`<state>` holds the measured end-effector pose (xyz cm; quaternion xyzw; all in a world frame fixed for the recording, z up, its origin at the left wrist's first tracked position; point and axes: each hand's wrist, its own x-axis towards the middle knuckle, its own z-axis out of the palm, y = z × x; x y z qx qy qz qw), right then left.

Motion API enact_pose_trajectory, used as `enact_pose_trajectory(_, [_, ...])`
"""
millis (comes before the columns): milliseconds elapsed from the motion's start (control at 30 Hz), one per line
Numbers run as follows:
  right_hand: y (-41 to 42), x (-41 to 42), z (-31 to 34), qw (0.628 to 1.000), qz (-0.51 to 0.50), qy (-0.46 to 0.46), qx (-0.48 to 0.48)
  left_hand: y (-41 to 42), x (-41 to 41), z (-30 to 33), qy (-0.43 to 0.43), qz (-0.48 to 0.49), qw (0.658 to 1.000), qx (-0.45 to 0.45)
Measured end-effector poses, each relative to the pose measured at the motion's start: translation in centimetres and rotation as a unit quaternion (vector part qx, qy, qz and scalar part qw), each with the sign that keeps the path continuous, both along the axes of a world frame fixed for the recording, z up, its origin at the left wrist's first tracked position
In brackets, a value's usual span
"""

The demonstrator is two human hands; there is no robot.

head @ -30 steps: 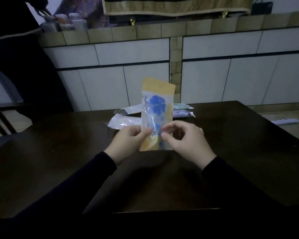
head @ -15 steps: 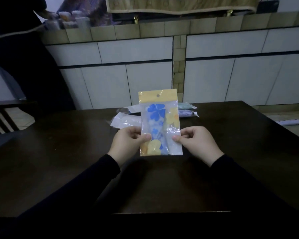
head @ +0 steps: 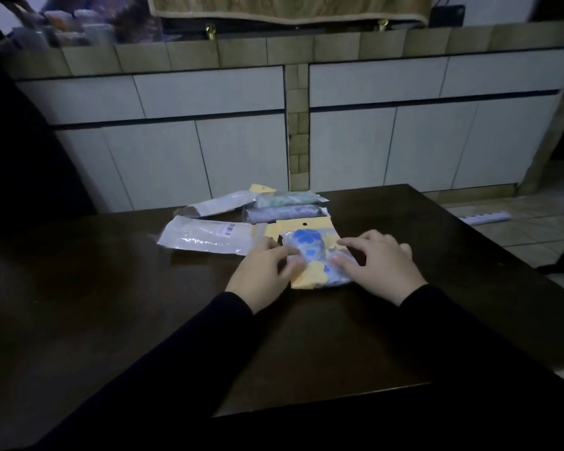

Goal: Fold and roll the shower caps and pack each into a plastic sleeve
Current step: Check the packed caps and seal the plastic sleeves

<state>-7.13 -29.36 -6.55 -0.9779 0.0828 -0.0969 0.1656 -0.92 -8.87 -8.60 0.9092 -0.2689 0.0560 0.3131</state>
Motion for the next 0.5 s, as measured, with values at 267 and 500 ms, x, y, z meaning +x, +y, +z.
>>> enact_pose_trajectory(267, [-0.4, 0.9, -0.4, 0.997, 0.029, 0.034, -0.064, -0.1, 1.6, -0.6, -0.084, -0.05, 0.991, 0.095])
enact_pose_trajectory(500, [0.1, 1.0, 0.3, 0.996, 0.034, -0.001, -0.077, -0.2, 2.3, -0.6, -0.098, -0.064, 0.991, 0.069])
